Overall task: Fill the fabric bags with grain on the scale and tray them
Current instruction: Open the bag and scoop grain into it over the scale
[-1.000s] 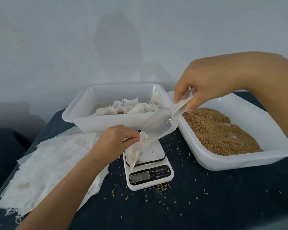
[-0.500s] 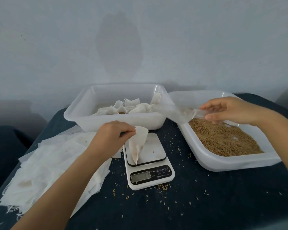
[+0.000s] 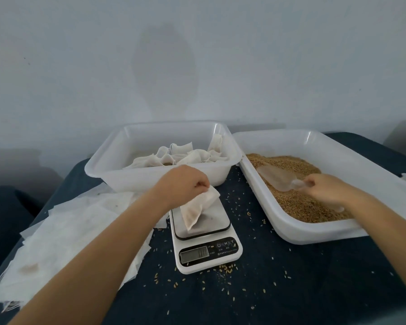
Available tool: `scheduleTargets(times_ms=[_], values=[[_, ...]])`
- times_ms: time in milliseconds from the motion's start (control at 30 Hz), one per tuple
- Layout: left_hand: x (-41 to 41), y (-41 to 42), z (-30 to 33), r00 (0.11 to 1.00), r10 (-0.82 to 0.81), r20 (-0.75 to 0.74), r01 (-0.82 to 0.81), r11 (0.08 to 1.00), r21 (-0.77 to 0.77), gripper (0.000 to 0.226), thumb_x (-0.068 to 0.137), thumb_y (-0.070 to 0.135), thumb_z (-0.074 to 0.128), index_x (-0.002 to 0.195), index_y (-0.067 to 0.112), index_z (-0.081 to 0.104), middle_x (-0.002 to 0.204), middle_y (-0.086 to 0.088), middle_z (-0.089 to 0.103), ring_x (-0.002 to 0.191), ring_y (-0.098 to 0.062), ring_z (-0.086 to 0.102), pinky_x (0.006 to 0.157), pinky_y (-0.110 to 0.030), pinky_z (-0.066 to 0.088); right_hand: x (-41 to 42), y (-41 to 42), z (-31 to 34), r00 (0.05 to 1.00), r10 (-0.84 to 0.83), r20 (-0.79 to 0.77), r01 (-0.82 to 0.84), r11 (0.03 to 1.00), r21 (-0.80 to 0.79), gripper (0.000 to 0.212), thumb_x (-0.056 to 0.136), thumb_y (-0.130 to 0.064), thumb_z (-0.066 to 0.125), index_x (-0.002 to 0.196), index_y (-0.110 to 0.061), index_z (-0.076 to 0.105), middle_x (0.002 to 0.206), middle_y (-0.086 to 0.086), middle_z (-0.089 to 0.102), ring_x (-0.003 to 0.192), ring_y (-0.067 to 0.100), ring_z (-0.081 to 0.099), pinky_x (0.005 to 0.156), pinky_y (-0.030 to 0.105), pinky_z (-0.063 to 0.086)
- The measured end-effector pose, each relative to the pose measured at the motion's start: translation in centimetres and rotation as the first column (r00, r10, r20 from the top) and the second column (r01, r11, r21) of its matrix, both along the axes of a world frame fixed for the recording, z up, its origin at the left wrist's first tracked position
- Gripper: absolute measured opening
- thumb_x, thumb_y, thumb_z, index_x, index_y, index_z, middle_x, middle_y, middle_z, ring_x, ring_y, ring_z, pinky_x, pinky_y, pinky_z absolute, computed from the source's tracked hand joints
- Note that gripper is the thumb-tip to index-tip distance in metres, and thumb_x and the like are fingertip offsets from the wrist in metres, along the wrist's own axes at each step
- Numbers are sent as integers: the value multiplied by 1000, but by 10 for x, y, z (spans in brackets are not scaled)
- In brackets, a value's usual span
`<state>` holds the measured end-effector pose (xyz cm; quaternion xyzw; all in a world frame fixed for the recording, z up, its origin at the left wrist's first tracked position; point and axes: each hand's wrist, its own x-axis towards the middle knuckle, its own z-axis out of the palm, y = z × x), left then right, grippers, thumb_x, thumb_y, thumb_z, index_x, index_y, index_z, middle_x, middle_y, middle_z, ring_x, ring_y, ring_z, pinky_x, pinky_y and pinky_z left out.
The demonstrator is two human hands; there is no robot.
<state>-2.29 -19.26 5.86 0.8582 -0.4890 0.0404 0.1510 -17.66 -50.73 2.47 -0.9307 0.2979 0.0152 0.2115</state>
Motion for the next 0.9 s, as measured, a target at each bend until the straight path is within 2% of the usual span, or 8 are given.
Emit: scheduleTargets(times_ms=[167, 267, 367, 467, 600, 667, 733, 900], values=[[-4, -16, -23, 997, -28, 73, 29, 1000, -10, 23, 94, 28, 49, 108, 24, 66, 105, 9, 66, 99, -13, 56, 86, -28, 42, -1, 7, -2, 1000, 3, -31, -5, 999, -54, 32, 90, -56, 53, 104, -27, 55, 101, -6, 62, 89, 13, 57, 82, 35, 47], [-9, -3, -31, 998, 28, 47, -18, 980, -198, 32, 91, 32, 55, 122, 24, 59, 108, 6, 65, 100, -15, 57, 86, -27, 42, -2, 14, 6, 997, 8, -79, -17, 994, -110, 39, 91, -48, 56, 120, -21, 58, 116, -1, 63, 100, 17, 60, 91, 36, 48], [-11, 29, -41, 983, 116, -139, -169, 861, -480, 31, 90, 29, 57, 120, 24, 58, 99, 14, 64, 92, -1, 58, 81, -11, 41, -6, 37, 27, 961, 18, 274, 29, 985, -169, 27, 93, -29, 58, 119, -22, 61, 116, -5, 65, 98, 9, 59, 87, 26, 46], [-18, 60, -60, 925, 226, -306, -371, 718, -589, 18, 91, 28, 55, 107, 36, 56, 88, 24, 61, 87, 11, 53, 69, 1, 36, -20, 101, 49, 732, 76, 677, -96, 995, -8, 15, 91, -39, 52, 84, -36, 65, 79, -17, 66, 69, -4, 58, 60, 9, 41], [-32, 73, -92, 797, 239, -555, -578, 570, -584, 15, 91, 28, 56, 90, 43, 57, 87, 21, 65, 81, 7, 59, 70, -9, 41, -17, 188, 13, 571, 216, 792, -385, 923, 27, 44, 93, -41, 47, 65, -8, 56, 59, 2, 56, 51, 13, 51, 48, 16, 40], [-33, 74, -104, 758, 252, -601, -622, 555, -552, 16, 92, 26, 55, 86, 40, 57, 84, 16, 66, 78, 6, 60, 69, -12, 41, 0, 201, -17, 602, 143, 786, -388, 912, 131, 40, 98, -24, 51, 67, 2, 49, 60, 9, 49, 55, 20, 45, 54, 27, 38], [-31, 74, -111, 730, 275, -626, -656, 539, -528, 16, 92, 26, 54, 82, 37, 58, 78, 12, 66, 74, 1, 60, 67, -15, 40, 18, 198, -38, 640, -12, 768, -328, 900, 287, 28, 97, -7, 48, 70, -1, 46, 63, 7, 44, 57, 13, 39, 57, 23, 34], [-28, 76, -121, 704, 294, -646, -680, 542, -494, 20, 92, 29, 53, 74, 29, 60, 66, 6, 62, 62, -3, 56, 61, -19, 40, 38, 174, -72, 666, -365, 650, -148, 790, 595, 28, 92, -10, 47, 66, -16, 38, 56, -12, 36, 52, 4, 31, 55, 21, 31]])
